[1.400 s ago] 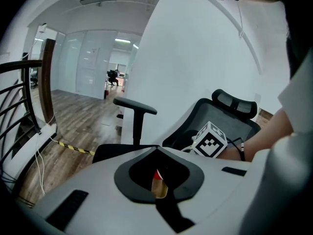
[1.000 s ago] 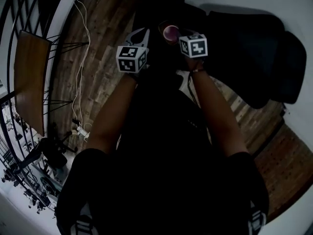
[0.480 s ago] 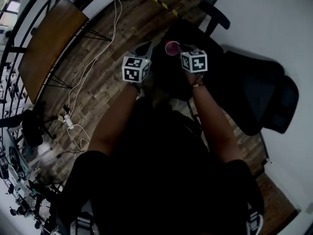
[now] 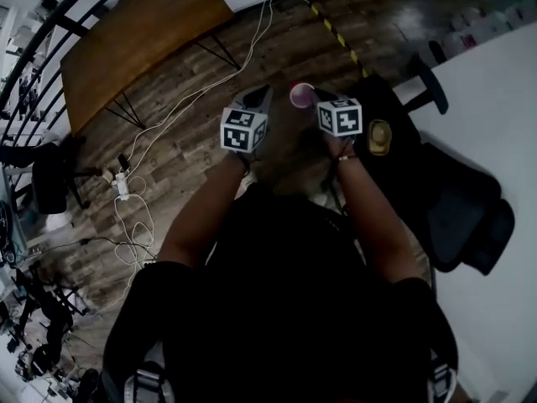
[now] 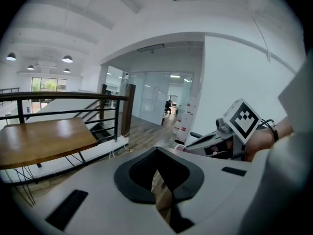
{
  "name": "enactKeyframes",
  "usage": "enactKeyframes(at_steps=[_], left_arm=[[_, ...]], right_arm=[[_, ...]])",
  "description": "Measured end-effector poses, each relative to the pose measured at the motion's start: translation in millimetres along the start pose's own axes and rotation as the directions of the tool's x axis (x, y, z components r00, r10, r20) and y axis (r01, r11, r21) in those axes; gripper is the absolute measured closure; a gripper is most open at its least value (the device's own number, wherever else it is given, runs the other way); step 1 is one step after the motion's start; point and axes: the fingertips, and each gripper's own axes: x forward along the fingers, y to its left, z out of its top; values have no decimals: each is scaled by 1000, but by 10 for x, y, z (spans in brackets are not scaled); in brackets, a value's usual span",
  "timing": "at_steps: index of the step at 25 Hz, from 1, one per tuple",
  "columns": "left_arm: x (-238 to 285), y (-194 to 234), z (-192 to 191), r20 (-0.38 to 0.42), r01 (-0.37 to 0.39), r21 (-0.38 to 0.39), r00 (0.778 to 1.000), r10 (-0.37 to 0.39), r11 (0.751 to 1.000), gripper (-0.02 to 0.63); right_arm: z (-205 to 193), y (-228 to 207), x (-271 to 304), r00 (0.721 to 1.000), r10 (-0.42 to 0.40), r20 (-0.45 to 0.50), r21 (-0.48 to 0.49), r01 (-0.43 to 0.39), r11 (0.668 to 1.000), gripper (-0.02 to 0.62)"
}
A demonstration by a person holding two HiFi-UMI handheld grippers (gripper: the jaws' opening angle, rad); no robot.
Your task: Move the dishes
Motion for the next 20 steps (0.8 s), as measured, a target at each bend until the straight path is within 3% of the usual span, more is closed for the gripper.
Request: enactKeyframes(at_steps=[5,10,14,20], left_arm=[[-533,935,-93,11,-51,-45,999,52,998,611],[-993,1665,-106,25,-117,-71,993,119,991,611],[-1237,2054,-89,32,-165,-81,985,168,983,611],[-1307,2445,-50,35,-221,-118,973,227,968,611]], right_arm=[[450,950,662,998,62,-19,-81,-63,995,575],[785,1591,1093,994,105,-27,-144,-108,984,575],[952,1914,1322,990,134,-42,-197,-140,970,575],[1191,2106,1669,981,185,-58,-201,-193,961,575]])
